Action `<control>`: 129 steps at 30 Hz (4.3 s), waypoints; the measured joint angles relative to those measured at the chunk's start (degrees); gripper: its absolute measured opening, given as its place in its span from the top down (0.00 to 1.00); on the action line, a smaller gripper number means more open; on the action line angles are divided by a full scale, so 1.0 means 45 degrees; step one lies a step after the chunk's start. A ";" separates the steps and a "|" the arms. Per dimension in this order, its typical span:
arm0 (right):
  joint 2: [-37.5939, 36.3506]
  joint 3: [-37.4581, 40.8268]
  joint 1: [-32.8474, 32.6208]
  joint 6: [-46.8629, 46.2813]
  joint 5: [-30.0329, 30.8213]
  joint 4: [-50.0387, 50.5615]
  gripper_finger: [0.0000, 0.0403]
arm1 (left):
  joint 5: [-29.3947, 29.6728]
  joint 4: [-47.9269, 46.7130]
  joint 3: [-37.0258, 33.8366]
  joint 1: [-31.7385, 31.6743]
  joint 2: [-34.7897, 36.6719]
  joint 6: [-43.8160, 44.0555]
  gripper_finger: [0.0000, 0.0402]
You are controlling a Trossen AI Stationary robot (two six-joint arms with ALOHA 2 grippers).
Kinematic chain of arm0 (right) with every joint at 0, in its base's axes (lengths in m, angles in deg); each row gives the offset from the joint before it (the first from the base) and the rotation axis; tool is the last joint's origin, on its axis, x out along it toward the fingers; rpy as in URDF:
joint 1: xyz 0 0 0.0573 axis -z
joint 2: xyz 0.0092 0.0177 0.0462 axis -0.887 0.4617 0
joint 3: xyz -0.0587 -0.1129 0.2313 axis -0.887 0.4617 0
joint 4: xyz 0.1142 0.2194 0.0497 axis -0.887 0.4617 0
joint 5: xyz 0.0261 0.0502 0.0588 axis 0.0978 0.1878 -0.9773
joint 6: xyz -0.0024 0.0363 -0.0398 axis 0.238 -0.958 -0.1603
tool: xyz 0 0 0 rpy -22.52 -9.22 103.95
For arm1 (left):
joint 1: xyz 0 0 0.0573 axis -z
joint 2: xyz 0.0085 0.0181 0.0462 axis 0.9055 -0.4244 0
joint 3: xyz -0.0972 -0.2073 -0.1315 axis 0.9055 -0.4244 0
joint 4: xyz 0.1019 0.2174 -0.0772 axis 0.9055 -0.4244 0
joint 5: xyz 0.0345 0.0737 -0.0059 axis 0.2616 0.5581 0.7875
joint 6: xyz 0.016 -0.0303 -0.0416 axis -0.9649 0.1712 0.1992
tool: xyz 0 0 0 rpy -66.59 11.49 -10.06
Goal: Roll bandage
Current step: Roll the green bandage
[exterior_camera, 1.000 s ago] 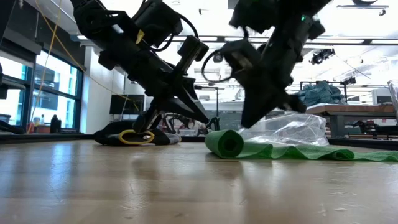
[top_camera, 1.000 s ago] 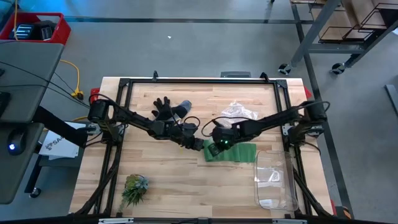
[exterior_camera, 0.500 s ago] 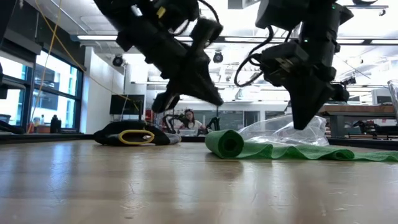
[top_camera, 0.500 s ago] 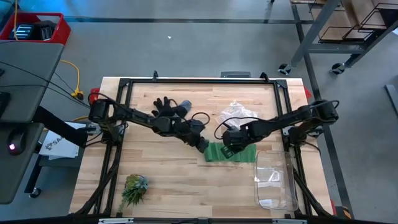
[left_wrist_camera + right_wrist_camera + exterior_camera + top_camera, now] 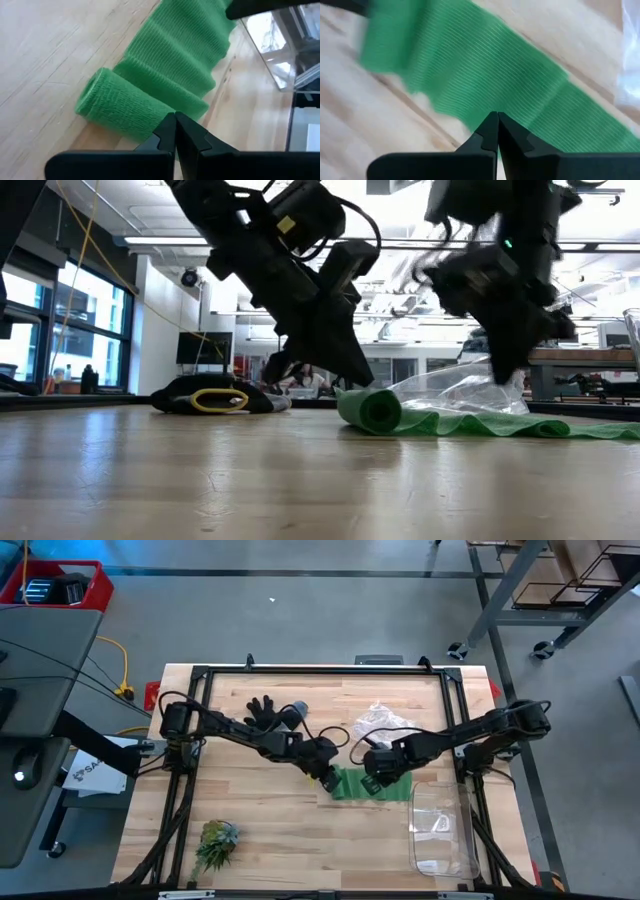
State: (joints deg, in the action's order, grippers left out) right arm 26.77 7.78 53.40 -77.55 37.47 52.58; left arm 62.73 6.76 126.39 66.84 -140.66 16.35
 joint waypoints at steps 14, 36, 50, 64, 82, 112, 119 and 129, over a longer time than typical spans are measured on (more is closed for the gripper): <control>-0.0151 0.1947 -0.0325 -0.1923 -0.0498 -0.2859 1.00 | 0.0595 0.0304 0.0010 -0.0056 -0.0036 -0.0024 1.00; -0.0155 0.1947 -0.0350 -0.2312 -0.0178 -0.0016 1.00 | 0.0099 -0.2955 0.0010 -0.0526 0.1302 -0.2359 1.00; -0.0165 0.1942 -0.0335 -0.2319 -0.0026 -0.1809 1.00 | -0.1293 -0.1238 0.0007 -0.0767 0.0993 -0.3647 1.00; -0.0165 0.1375 -0.0311 -0.2284 0.0673 -0.0885 1.00 | 0.0098 -0.5114 0.0005 -0.0764 0.2151 -0.5403 1.00; 0.2313 -0.0855 0.0475 -0.0340 0.0689 -0.2799 1.00 | 0.1372 -0.3248 -0.5499 -0.1277 0.7390 -0.2652 1.00; 0.4523 -0.1016 0.0515 -0.2649 -0.0025 -0.7568 1.00 | 0.3718 -0.8853 -0.6611 -0.0554 1.1722 -0.0996 1.00; 0.5051 -0.1026 0.0515 -0.3284 -0.0007 -0.8908 1.00 | 0.4040 -1.0349 -0.6611 -0.0554 1.2934 -0.0814 1.00; 0.6934 -0.3389 0.0530 -0.3114 0.0168 -0.9075 1.00 | 0.4172 -1.1502 -0.6611 -0.0554 1.4158 -0.0632 1.00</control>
State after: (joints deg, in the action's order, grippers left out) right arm 57.98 -7.46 55.78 -91.56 38.23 11.75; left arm 81.51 -45.00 96.64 64.35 -76.94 13.50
